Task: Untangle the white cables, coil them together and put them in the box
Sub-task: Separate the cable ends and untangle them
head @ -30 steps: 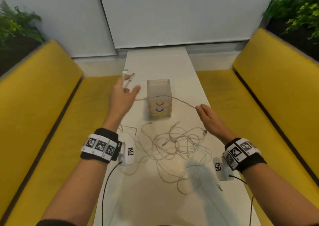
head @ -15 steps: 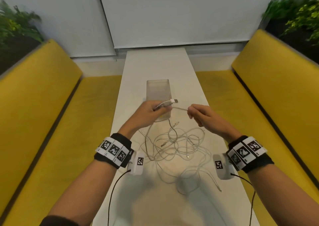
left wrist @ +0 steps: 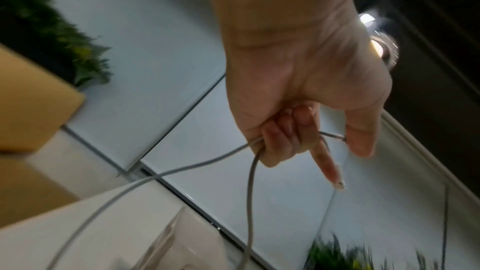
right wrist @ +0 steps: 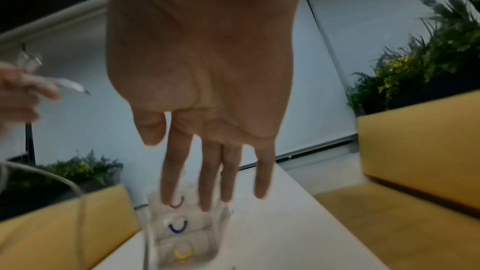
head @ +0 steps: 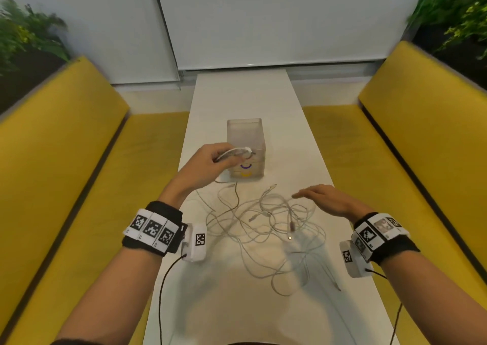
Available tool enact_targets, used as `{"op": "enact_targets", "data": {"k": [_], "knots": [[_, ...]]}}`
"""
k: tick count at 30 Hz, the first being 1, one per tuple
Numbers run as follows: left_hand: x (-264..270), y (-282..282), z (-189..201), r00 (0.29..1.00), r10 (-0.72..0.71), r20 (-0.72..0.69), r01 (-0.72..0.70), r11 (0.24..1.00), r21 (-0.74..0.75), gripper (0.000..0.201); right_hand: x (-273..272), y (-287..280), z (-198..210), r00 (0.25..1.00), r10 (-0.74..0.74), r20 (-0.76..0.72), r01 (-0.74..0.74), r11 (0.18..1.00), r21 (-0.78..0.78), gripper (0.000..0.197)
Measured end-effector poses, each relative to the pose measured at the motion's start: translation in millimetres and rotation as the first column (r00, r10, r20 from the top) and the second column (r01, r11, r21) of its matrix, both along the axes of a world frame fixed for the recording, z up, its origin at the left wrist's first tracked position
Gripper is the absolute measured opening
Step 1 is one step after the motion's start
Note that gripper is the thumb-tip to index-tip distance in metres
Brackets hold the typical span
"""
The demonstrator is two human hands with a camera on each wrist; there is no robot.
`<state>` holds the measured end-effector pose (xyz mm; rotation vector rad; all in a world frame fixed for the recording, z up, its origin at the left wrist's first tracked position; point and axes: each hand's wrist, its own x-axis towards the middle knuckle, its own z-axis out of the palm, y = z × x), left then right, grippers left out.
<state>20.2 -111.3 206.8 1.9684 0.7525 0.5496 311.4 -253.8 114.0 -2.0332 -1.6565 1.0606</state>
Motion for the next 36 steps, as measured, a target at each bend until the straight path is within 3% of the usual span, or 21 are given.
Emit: {"op": "enact_targets", "data": {"k": [2,4,9,12,16,18,28,31,36], "knots": [[-11.5,2.9,9.4,0.999,-0.009,0.049,0.021,0.97,-0.244,0.031,5.7,3.2,-8.7,0.99,-0.017,0.139,0.025,0.998,-0.058,0.038],[-22.5,5.0,13.4,0.999,-0.009,0.053,0.032,0.898,-0.438,0.037,6.0,10.1,-13.2,0.978,-0.061,0.2,0.066,0.998,-0.016,0.034],[-39.4,11.6,1.1,0.997,0.024,0.069,0.024,0.785,-0.619,0.029,-23.0,40.5,-21.0,0.99,-0.096,0.101,0.092,0.995,0.045,0.023],[-41.5,10.9,-14.1,0.986,0.129,0.104,-0.035,0.776,-0.63,0.032,-44.1,58.5,-51.0,0.993,-0.105,0.061,0.108,0.993,-0.056,0.014],[-41.4,8.7,-34.7,0.978,0.184,0.102,-0.081,0.778,-0.623,0.035,-64.3,71.3,-108.1,0.96,-0.03,0.277,0.061,0.992,-0.107,0.023],[-41.8,8.9,-40.5,0.977,0.195,0.089,-0.1,0.781,-0.617,0.035,-70.0,73.4,-126.7,0.952,-0.054,0.302,0.088,0.991,-0.097,0.028],[-40.5,10.1,-53.6,0.97,0.242,0.033,-0.173,0.775,-0.607,0.033,-73.0,82.8,-157.5,0.899,-0.088,0.43,0.101,0.995,-0.01,0.02],[-39.1,8.0,-53.8,0.973,0.229,0.035,-0.17,0.809,-0.562,0.033,-69.5,80.3,-148.9,0.911,-0.191,0.365,0.158,0.98,0.118,0.017],[-25.3,9.5,-56.8,0.973,0.228,0.026,-0.202,0.903,-0.378,0.028,-61.1,88.0,-88.2,0.949,-0.314,0.036,0.281,0.889,0.361,0.015]]}}
